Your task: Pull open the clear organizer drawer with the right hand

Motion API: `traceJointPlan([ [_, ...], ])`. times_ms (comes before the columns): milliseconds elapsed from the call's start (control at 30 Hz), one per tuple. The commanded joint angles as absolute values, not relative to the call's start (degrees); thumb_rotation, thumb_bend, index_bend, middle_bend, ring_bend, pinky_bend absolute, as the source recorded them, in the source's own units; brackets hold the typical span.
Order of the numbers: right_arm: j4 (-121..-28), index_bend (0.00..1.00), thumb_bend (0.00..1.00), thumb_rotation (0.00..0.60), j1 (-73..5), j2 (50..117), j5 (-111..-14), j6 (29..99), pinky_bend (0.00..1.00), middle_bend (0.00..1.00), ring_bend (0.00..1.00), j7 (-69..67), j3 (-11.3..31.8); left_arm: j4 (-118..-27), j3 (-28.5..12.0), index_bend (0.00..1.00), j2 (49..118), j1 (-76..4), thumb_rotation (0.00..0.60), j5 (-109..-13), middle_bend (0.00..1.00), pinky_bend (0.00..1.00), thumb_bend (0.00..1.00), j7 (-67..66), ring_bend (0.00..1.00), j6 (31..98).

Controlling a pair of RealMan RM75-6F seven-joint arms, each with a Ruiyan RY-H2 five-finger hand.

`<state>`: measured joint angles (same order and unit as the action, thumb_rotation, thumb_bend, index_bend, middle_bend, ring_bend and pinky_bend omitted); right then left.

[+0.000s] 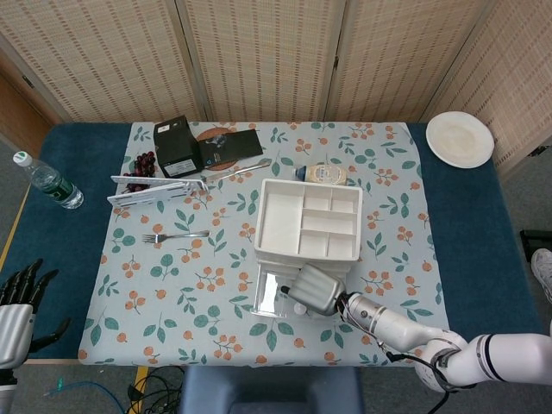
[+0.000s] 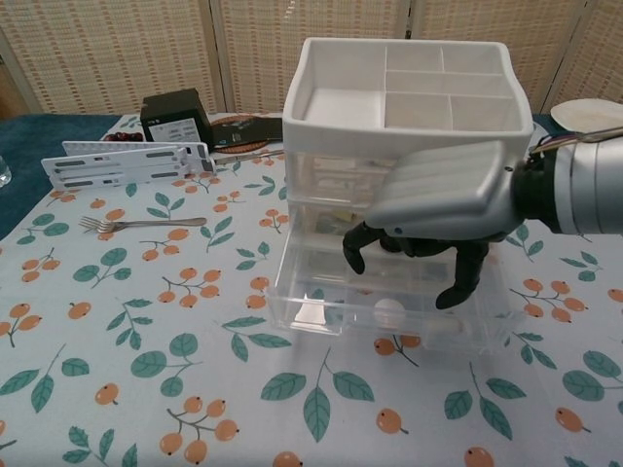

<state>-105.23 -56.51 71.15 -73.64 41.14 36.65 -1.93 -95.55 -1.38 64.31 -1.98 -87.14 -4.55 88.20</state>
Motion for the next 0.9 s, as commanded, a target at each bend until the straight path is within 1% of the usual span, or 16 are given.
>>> traceJointPlan([
  [33, -104.76, 0.30, 0.17, 0.600, -56.55, 71.55, -74.35, 40.92, 1.00, 1.00, 1.00, 36.48, -2.08, -95.63, -1.37, 0.14, 64.33, -1.98, 0.600, -87.13, 0.00, 0.07, 0.25, -4.67, 0.04, 88.18],
  [900, -101.88, 0.30, 0.17, 0.600, -55.52, 74.74, -77.46, 42.18, 1.00, 1.00, 1.00, 37.19, -2.17, -95.64, -1.37, 0.14, 64.45, -2.05, 0.600, -86.92, 0.00, 0.07, 0.25, -4.99, 0.04, 87.84],
])
